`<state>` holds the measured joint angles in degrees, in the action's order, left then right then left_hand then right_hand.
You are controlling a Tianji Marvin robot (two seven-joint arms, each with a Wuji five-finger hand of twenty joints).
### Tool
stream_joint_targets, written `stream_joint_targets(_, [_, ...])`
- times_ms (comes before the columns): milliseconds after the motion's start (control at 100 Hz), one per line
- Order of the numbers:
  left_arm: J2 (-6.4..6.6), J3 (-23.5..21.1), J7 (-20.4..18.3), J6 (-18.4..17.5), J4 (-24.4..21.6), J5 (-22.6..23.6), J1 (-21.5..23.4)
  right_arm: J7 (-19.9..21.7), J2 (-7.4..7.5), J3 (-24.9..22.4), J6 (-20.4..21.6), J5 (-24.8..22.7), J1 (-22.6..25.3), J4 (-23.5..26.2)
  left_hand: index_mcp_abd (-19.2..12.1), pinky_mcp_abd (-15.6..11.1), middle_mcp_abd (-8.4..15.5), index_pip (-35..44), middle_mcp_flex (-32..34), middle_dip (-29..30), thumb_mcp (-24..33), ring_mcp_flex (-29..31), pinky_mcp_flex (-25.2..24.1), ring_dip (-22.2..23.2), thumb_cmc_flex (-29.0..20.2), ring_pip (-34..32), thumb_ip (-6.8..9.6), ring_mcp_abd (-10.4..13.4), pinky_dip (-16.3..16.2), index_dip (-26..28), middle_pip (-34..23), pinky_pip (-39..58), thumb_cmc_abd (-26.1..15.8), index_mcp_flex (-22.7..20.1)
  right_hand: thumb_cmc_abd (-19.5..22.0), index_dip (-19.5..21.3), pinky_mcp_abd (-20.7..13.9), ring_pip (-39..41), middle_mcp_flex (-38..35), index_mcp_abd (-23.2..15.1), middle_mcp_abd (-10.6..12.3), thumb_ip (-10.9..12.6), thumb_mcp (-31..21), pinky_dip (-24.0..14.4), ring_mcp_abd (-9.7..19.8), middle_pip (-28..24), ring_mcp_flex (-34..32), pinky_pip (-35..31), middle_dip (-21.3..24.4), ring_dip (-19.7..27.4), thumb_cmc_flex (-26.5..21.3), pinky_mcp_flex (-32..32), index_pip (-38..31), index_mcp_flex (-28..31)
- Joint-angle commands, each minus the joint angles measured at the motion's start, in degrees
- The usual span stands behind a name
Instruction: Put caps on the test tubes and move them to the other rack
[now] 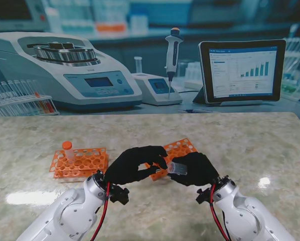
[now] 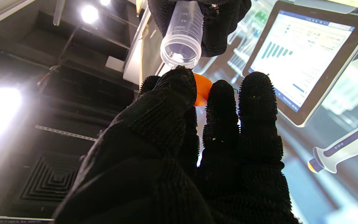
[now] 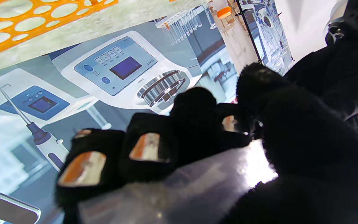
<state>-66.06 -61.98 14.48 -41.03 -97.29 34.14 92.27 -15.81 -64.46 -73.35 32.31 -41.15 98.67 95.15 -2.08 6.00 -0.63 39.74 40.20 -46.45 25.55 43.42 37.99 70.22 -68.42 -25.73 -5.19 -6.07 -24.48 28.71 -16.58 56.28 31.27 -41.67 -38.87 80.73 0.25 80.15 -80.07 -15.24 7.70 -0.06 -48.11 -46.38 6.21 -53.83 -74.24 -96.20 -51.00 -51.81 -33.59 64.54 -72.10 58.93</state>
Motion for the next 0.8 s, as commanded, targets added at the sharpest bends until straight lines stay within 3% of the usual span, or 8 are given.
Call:
stream_joint_targets(0, [0.18, -0.04, -0.40, -0.52, -0.75, -0.28, 0.76, -0.08, -0.11, -0.02, -0.30, -0.09, 0.42, -0.03, 1.62, -0.18, -1.64, 1.24, 0.07, -0.51, 3.43, 0.83, -0.06, 0.94, -5.55, 1.04, 1.53, 2.11, 0.87, 0.60, -3.16, -1.34, -0.98, -1.28, 1.33, 2.52, -6.45, 10.21, -2.42, -4.55, -0.61, -0.72, -0.29, -2.60, 3.72, -0.16, -1.49, -17.85, -1.06, -3.56, -1.90, 4.32, -3.05, 1.26])
stream_joint_targets(790, [0.46, 0.36, -1.91, -2.89, -1.30, -1.20, 2.16, -0.12, -0.11, -0.31, -0.15, -0.15, 0.28, -0.35, 1.55, -0.27, -1.63, 1.18, 0.12, -0.72, 3.12, 0.93, 0.04, 0.95, -5.55, 1.02, 1.67, 2.21, 0.64, 0.61, -2.98, -1.35, -1.20, -1.29, 1.31, 2.52, -6.45, 10.20, -2.42, -4.55, -0.59, -0.72, -0.27, -2.60, 3.72, -0.13, -1.49, -17.85, -1.11, -3.56, -1.89, 4.32, -3.05, 1.26])
